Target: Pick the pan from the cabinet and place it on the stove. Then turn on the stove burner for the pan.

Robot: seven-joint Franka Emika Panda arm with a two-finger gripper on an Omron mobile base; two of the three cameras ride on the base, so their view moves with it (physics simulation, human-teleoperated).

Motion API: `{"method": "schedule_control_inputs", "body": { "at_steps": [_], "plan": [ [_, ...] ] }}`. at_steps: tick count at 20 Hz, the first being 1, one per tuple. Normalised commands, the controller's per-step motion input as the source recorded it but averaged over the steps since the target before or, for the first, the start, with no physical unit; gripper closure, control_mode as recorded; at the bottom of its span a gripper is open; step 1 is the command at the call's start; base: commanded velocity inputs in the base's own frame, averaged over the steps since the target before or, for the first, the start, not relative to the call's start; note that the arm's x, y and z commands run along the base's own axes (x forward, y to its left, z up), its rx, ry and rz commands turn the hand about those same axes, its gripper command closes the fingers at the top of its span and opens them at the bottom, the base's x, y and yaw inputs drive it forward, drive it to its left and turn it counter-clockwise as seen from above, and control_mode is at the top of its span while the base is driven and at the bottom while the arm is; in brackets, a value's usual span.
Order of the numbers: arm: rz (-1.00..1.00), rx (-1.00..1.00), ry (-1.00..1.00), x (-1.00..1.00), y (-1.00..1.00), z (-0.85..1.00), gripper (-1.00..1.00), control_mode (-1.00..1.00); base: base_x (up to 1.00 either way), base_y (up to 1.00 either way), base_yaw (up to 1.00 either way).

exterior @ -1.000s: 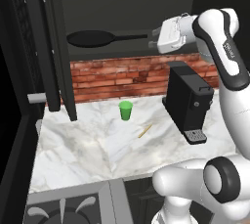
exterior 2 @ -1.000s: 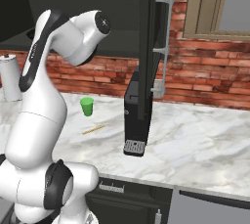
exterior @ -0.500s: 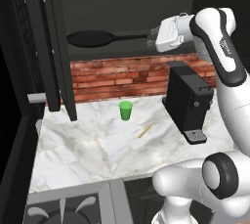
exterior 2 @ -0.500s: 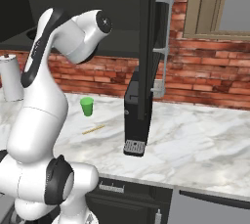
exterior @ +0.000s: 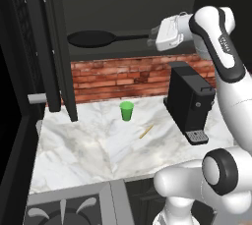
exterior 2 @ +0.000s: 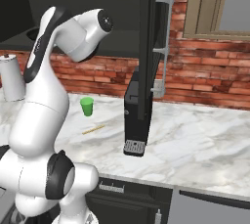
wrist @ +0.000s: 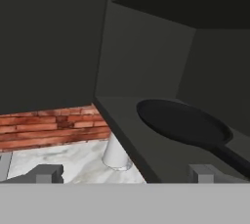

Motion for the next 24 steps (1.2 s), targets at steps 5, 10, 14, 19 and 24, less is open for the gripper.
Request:
{"method": "schedule_control_inputs", "body": {
  "at_steps": [5, 10, 14, 19, 24],
  "plan": [
    [0.00, 0.00, 0.00, 0.16, -0.05, 0.00, -1.00, -1.00, 0.00, 0.00, 0.00],
    [0.02, -0.01, 0.00, 0.30, 0.02, -0.01, -1.00, -1.00, 0.00, 0.00, 0.00],
    [0.05, 0.00, 0.00, 0.33, 0.03, -0.03, -1.00, -1.00, 0.00, 0.00, 0.00],
    [0.02, -0.02, 0.00, 0.35, 0.04, -0.01, -1.00, -1.00, 0.00, 0.00, 0.00],
    [0.03, -0.08, 0.00, 0.45, 0.08, -0.07, -1.00, -1.00, 0.00, 0.00, 0.00]
  ]
}}
